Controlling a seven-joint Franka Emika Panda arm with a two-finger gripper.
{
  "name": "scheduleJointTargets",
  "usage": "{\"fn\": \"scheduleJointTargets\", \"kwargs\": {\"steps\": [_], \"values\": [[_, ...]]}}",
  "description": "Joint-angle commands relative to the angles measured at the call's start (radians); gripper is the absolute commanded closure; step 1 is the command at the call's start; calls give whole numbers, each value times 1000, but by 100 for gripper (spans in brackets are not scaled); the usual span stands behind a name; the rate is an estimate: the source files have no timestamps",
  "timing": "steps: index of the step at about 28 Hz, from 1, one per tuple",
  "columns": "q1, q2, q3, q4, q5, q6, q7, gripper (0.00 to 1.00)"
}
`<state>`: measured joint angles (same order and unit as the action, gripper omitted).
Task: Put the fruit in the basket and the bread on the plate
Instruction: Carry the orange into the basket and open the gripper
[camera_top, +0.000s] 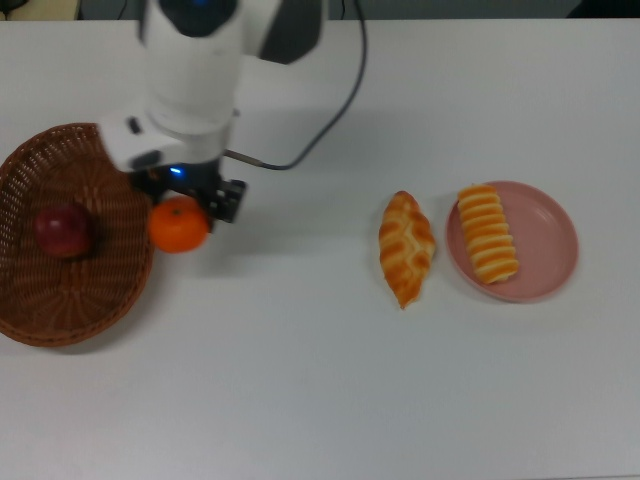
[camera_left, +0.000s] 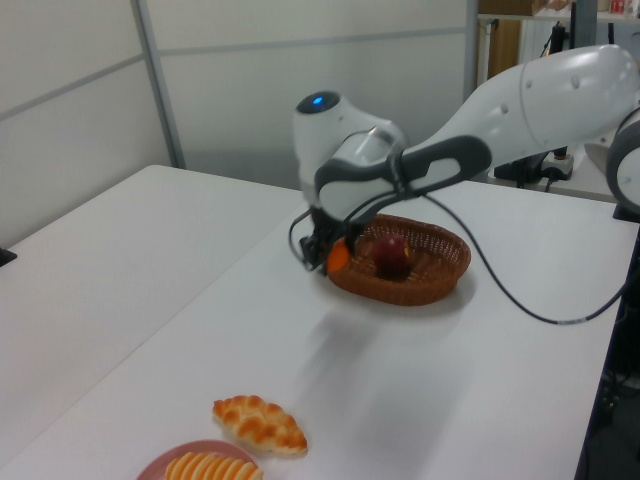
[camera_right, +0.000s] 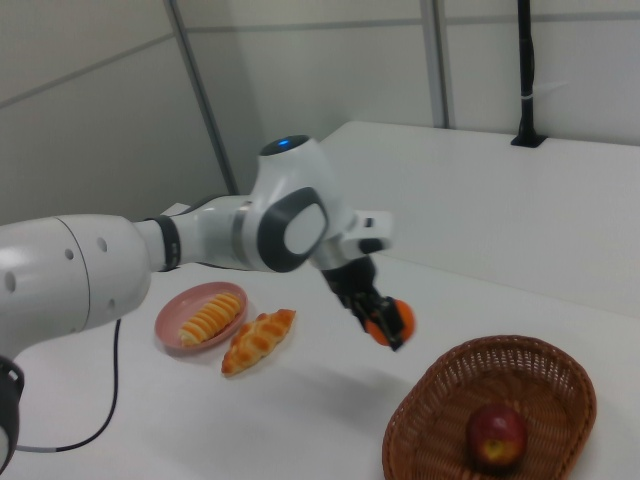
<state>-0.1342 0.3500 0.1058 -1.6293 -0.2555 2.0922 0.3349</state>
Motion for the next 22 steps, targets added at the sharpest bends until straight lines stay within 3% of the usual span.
{"fn": "scheduleJointTargets", "kwargs": {"steps": [1, 9, 12, 13, 15, 16, 22], "values": [[-74, -19, 2, -52, 7, -14, -34, 96], [-146, -13, 2, -76, 2, -144, -175, 95], [-154, -9, 2, -76, 2, -150, -175, 88], [-156, -8, 2, -75, 2, -152, -175, 81], [-168, -2, 2, -66, 5, -152, -177, 35], [-173, -3, 2, -66, 10, -153, -172, 3], [-160, -8, 5, -35, 18, -181, -163, 0]]}}
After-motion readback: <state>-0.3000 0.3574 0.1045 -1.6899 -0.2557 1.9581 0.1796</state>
